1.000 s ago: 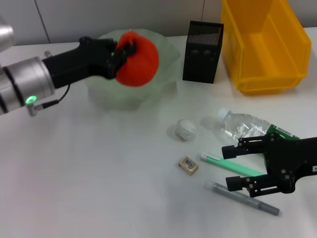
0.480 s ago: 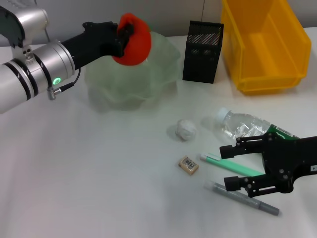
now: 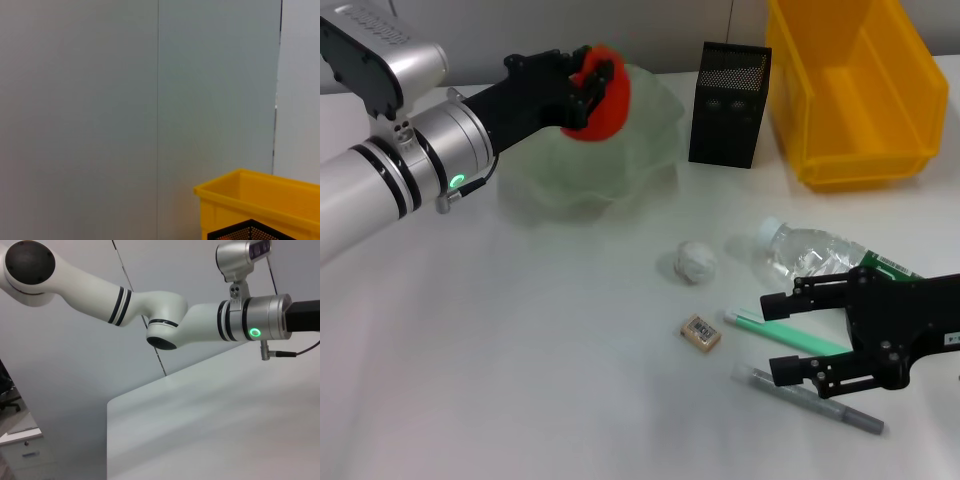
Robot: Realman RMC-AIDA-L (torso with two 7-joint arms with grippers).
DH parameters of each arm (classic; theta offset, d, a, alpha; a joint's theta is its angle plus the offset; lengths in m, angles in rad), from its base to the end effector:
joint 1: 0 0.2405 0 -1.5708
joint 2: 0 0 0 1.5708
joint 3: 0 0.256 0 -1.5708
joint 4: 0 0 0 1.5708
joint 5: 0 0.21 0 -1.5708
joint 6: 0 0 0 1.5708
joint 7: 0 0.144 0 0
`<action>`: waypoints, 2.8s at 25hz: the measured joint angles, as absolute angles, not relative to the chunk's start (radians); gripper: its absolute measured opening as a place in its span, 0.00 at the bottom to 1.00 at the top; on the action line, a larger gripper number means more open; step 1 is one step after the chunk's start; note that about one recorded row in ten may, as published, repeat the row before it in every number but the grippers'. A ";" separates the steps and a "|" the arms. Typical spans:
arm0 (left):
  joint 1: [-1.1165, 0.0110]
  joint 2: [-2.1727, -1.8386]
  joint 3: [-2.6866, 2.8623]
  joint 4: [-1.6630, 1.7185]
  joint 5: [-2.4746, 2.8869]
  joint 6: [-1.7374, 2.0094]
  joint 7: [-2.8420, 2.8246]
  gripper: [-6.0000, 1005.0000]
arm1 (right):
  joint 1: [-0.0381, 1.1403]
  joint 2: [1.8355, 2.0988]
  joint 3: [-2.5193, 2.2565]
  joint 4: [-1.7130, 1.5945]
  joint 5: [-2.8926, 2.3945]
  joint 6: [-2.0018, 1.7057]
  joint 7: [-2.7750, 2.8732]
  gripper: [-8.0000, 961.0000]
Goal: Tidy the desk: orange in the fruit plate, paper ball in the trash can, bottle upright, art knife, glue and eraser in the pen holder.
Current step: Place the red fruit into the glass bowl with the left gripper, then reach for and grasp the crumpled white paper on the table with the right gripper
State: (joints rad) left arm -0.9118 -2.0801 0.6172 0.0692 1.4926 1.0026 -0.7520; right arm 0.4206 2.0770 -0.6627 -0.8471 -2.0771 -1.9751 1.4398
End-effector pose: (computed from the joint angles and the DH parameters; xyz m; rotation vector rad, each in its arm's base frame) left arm -0.1846 0.4273 -0.0641 -2.3166 -0.4089 -0.7800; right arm 0.2621 0.2660 0.0314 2.9777 -0.5776 -0.7826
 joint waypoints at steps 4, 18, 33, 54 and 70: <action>-0.912 -2.080 0.613 0.066 1.485 0.998 -0.747 0.22 | 0.424 2.077 -0.663 -0.837 -2.077 -1.976 1.435 0.76; -0.862 -2.075 0.676 0.129 1.525 1.123 -0.897 0.79 | 0.431 2.076 -0.657 -0.866 -2.076 -1.984 1.457 0.76; -0.432 -2.053 1.106 0.623 1.570 1.645 -1.215 0.84 | 0.552 2.050 -0.747 -1.331 -2.204 -2.019 1.988 0.76; -0.358 -2.032 1.106 0.637 1.767 1.809 -1.173 0.84 | 0.918 2.055 -1.119 -1.040 -2.631 -1.755 2.310 0.76; -0.359 -2.048 1.111 0.636 1.791 1.808 -1.165 0.84 | 0.871 2.085 -1.292 -0.929 -2.599 -1.410 2.290 0.76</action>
